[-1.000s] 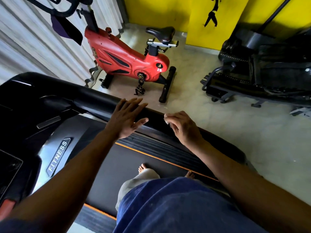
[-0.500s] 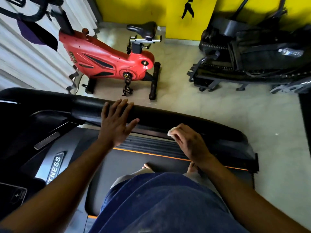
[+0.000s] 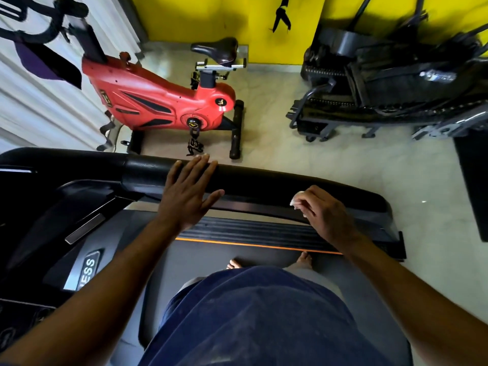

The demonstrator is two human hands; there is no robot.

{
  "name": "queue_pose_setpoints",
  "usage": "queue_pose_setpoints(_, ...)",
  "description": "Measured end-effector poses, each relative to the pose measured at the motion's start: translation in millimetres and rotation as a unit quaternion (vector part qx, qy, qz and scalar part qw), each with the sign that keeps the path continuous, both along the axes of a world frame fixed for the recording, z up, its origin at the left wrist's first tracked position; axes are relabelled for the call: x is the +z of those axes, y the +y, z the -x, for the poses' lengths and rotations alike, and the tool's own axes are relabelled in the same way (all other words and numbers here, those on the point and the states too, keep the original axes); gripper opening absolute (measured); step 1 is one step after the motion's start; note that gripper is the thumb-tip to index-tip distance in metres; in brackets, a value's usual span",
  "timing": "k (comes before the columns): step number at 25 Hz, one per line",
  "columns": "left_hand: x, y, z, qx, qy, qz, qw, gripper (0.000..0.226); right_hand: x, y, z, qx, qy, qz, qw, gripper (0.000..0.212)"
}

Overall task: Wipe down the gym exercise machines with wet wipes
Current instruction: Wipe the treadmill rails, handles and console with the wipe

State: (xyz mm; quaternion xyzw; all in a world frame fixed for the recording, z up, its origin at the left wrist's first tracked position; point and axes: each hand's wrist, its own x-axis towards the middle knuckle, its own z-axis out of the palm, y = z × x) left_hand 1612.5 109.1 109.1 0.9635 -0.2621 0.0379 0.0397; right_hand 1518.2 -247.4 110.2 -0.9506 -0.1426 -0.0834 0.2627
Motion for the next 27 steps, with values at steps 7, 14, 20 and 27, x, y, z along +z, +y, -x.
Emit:
queue_pose_setpoints(7,12.1,20.6,-11.2,0.019,-0.001,0.016,1.0,0.071,16.8,110.2,-77.4,0.045,0.024,-0.015,0.999,0.013)
queue_pose_setpoints(14,12.2,58.4,-28.5,0.075,-0.051,-0.028,0.995,0.064,20.9,106.2,-116.8,0.015,0.161,-0.068,0.985,0.022)
queue_pose_setpoints(20,14.5,57.5,-26.0,0.085,-0.066,-0.015,0.994,0.058,8.7,74.4,-40.2,0.123,-0.021,-0.059,0.99,0.029)
queue_pose_setpoints(27,22.7,60.7,-27.1,0.061,-0.008,-0.009,0.998,0.068,17.9,124.4,-109.4,-0.032,0.108,-0.088,0.99,0.018)
